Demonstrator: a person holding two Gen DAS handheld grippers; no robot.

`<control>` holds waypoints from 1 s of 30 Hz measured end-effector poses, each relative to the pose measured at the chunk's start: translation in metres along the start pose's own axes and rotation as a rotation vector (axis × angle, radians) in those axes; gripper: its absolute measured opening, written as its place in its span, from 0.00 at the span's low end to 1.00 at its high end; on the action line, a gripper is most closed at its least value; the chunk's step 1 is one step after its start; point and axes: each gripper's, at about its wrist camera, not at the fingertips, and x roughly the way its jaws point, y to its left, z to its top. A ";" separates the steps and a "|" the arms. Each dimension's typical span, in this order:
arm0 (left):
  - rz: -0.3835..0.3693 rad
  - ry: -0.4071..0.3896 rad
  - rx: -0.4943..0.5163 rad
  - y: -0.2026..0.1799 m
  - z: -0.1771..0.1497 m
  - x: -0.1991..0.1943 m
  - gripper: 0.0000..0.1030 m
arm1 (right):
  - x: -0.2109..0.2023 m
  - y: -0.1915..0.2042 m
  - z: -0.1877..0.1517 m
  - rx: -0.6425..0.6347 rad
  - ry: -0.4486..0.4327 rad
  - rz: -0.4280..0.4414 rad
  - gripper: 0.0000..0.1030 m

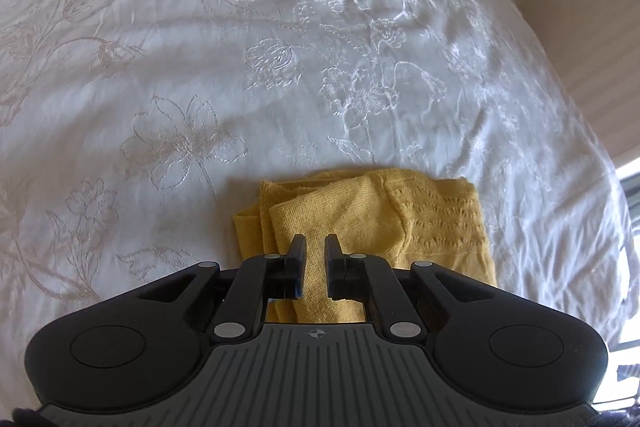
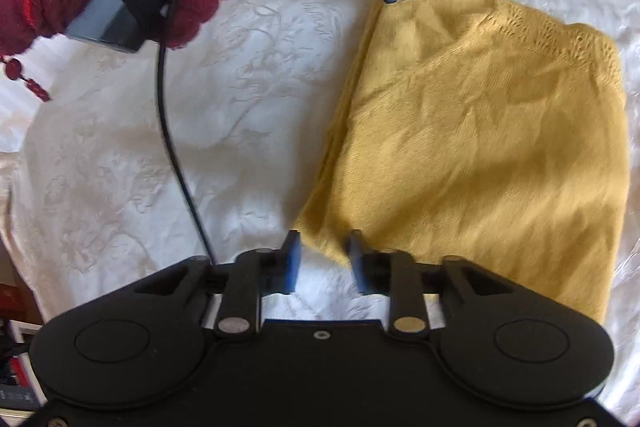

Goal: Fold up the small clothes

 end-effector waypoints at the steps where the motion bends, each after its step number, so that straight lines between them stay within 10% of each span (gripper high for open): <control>1: -0.006 -0.009 -0.009 0.001 -0.003 -0.003 0.10 | -0.005 -0.001 -0.001 0.006 -0.020 0.006 0.43; 6: -0.049 -0.030 -0.038 -0.001 -0.021 -0.012 0.35 | -0.018 -0.007 -0.004 0.015 -0.077 -0.058 0.43; 19: -0.091 0.015 -0.124 0.005 -0.046 -0.013 0.39 | 0.027 0.044 -0.008 -0.415 0.022 -0.275 0.51; 20: -0.094 0.014 -0.128 0.006 -0.046 -0.015 0.41 | 0.026 0.041 -0.006 -0.405 0.027 -0.266 0.20; 21: -0.098 0.014 -0.132 0.006 -0.046 -0.016 0.43 | 0.021 0.035 -0.005 -0.370 0.018 -0.246 0.10; 30: -0.205 0.029 -0.217 0.004 -0.054 -0.015 0.66 | -0.050 -0.025 0.019 0.062 -0.180 -0.193 0.11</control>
